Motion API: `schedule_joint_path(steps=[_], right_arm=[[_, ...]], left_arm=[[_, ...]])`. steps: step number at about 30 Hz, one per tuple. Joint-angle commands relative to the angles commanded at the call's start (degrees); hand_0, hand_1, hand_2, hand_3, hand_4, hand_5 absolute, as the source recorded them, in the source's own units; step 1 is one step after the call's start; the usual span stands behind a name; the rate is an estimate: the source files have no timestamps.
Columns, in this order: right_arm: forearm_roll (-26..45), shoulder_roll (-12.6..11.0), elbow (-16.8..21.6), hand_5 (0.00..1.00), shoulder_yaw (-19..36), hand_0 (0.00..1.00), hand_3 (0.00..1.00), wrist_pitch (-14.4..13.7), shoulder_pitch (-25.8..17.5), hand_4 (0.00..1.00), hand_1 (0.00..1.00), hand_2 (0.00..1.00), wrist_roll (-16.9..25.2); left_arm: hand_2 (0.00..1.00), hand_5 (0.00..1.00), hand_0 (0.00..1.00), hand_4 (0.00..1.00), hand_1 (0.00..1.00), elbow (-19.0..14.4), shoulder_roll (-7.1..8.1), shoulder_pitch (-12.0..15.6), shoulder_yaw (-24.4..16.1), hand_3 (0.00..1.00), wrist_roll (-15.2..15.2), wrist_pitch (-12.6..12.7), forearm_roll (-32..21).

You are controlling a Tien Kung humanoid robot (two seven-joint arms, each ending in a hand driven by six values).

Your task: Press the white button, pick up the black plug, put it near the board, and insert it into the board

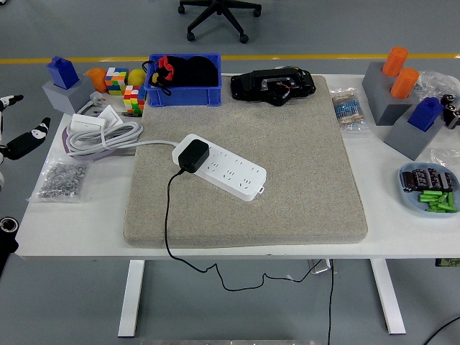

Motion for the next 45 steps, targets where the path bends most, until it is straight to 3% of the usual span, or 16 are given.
schedule_joint_path(steps=[45], right_arm=[[0.7,-0.4,0.1,0.341,-1.4,0.589,0.528,0.0,0.8,0.655,0.498,0.515,0.0]], left_arm=[[0.868,0.309,0.943,0.742,0.926,-0.1,0.01,-0.2,-0.6,0.811,1.2,-0.1,-0.2]])
